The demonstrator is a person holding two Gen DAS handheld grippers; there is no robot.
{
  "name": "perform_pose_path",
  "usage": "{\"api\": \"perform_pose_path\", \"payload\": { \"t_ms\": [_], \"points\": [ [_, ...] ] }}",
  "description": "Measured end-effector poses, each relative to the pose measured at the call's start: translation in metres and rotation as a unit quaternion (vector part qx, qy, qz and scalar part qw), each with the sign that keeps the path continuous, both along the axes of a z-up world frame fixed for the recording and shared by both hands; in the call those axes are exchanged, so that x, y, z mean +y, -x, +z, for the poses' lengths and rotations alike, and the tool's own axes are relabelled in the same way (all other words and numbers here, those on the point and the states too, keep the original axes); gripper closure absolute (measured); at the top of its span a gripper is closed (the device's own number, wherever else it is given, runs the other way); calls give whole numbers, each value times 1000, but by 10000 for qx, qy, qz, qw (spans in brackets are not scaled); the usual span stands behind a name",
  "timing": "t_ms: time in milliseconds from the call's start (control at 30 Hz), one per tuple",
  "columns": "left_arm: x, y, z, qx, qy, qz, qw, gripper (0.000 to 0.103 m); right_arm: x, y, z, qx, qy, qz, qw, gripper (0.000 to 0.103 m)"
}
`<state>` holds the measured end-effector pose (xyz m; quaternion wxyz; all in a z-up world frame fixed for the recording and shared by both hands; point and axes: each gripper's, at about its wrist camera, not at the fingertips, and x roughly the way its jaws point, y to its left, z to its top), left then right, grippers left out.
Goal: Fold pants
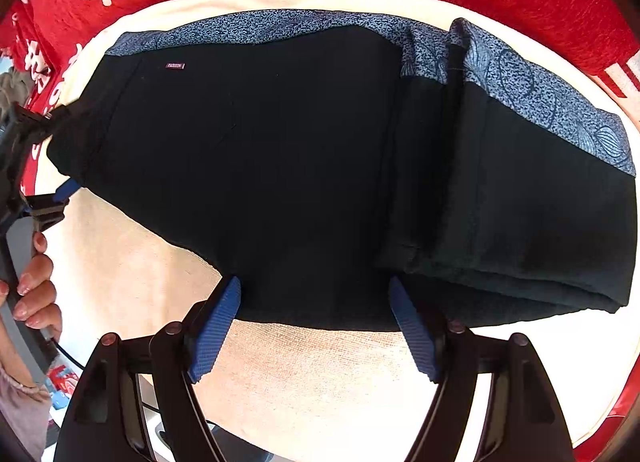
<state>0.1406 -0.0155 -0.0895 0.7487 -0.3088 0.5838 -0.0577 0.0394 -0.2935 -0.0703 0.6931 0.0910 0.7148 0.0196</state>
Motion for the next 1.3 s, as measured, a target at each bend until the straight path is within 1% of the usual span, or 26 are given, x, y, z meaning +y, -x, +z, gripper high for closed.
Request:
{"api": "perform_pose_path", "payload": {
  "t_ms": [33,67,133,233,267,300,333,367,400,433,500,533,633,700,733,767,800,867,900,967,1000,1067,1133,1200,1300],
  "points": [
    [-4,-2,-6,144,-138,-51,9998,2,1,0,0,5,11,19,10000,23],
    [-5,-4,-11,230,-189,-65,9995,2,2,-1,0,13,22,38,10000,23],
    [-7,-4,-10,188,-258,44,9995,2,5,-1,2,33,34,70,10000,23],
    [-9,-5,-10,252,-386,141,9988,2,8,-2,10,61,-143,105,9998,23],
    [-9,-5,-9,266,-475,194,9983,7,9,-4,16,47,-232,133,9996,23],
    [-10,-4,-8,308,-634,237,9972,19,10,-5,21,14,-276,161,9995,23],
    [-11,-5,-7,338,-794,255,9959,27,11,-7,26,-32,-315,190,9993,23],
    [-12,-5,-5,344,-981,223,9943,46,12,-10,34,-95,-367,217,9990,23],
    [-13,-6,-4,305,-1097,168,9934,58,13,-14,39,-135,-395,228,9989,23],
    [-13,-7,-2,236,-1127,83,9933,60,13,-19,45,-180,-446,230,9986,23],
    [-21,-6,6,31,-1422,-172,9897,66,12,-33,56,-227,-618,172,9977,23],
    [-28,-5,11,-99,-1605,-323,9865,66,12,-41,60,-237,-730,135,9970,23],
    [-51,6,27,-620,-2242,-845,9689,67,17,-74,69,-206,-1065,176,9939,23],
    [-66,13,32,-873,-2616,-1174,9540,67,33,-98,78,-160,-1316,390,9904,23],
    [-72,15,32,-943,-2751,-1290,9480,67,42,-110,80,-127,-1412,517,9886,23],
    [-73,14,33,-984,-2830,-1349,9445,67,55,-126,82,-83,-1508,666,9863,23],
    [-74,13,34,-1021,-2866,-1387,9425,67,65,-137,82,-58,-1550,751,9850,23],
    [-72,13,36,-1077,-2856,-1399,9419,67,98,-166,81,95,-1672,1037,9804,23],
    [-72,13,37,-1093,-2859,-1405,9416,67,109,-174,81,193,-1727,1148,9781,23],
    [-76,13,35,-1118,-2923,-1453,9386,67,147,-195,74,465,-1783,1440,9723,22],
    [-78,15,35,-1142,-2964,-1482,9366,67,158,-200,71,586,-1791,1565,9695,21],
    [-78,17,36,-1193,-3001,-1514,9342,67,194,-213,58,919,-1761,1897,9615,21],
    [-79,19,35,-1220,-3016,-1525,9332,67,219,-222,46,1169,-1592,2112,9573,21],
    [-82,23,36,-1236,-3037,-1520,9324,67,247,-229,35,1492,-1368,2435,9485,21],
    [-86,25,38,-1284,-3082,-1537,9300,67,268,-224,20,1707,-971,2805,9396,21]
  ]
}}
